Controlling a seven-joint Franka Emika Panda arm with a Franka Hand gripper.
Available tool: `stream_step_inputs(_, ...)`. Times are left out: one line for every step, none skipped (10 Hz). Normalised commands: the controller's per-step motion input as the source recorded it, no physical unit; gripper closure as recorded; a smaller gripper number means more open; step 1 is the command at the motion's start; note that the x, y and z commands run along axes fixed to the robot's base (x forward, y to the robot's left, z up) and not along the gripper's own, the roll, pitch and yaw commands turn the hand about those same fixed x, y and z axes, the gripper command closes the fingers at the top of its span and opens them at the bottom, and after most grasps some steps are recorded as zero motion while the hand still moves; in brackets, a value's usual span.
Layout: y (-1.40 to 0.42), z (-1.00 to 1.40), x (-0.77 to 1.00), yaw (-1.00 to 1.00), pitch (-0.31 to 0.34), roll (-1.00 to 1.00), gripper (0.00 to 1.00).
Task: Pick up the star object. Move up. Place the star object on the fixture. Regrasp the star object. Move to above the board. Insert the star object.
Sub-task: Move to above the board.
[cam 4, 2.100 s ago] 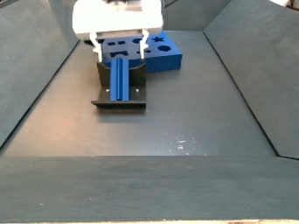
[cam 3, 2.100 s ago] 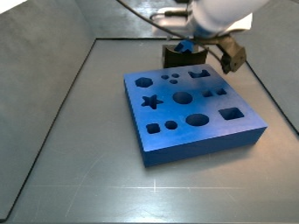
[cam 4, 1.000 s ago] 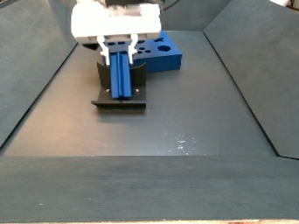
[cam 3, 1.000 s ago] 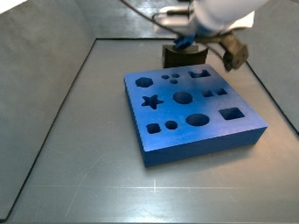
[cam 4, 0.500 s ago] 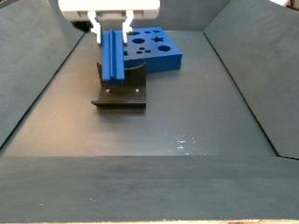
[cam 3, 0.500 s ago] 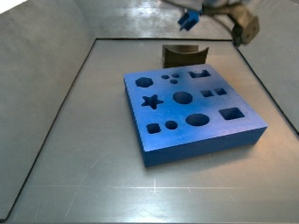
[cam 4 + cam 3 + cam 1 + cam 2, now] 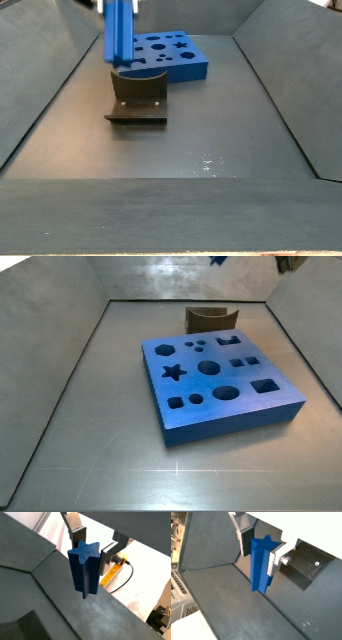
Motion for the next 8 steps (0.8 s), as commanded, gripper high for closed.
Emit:
stream_step_inputs(0.08,1.00,-0.01,0.03,0.090,-0.05,1.00)
stream_step_inputs(0.07,1.00,-0.01,0.04,0.095,-0.05,1.00)
stream_step_inputs(0.06,1.00,-0.01,0.05,0.099,-0.05,1.00)
stream_step_inputs(0.05,1.00,0.00,0.06,0.095,-0.05,1.00)
stream_step_inputs(0.04,1.00,0.00,0.07,0.099,-0.04,1.00)
stream_step_inputs(0.03,1.00,0.01,0.08,0.102,-0.04,1.00)
stream_step_inputs(0.01,0.79,0.02,0.09,0.101,-0.05,1.00)
stream_step_inputs(0.00,0.62,0.02,0.09,0.106,-0.05,1.00)
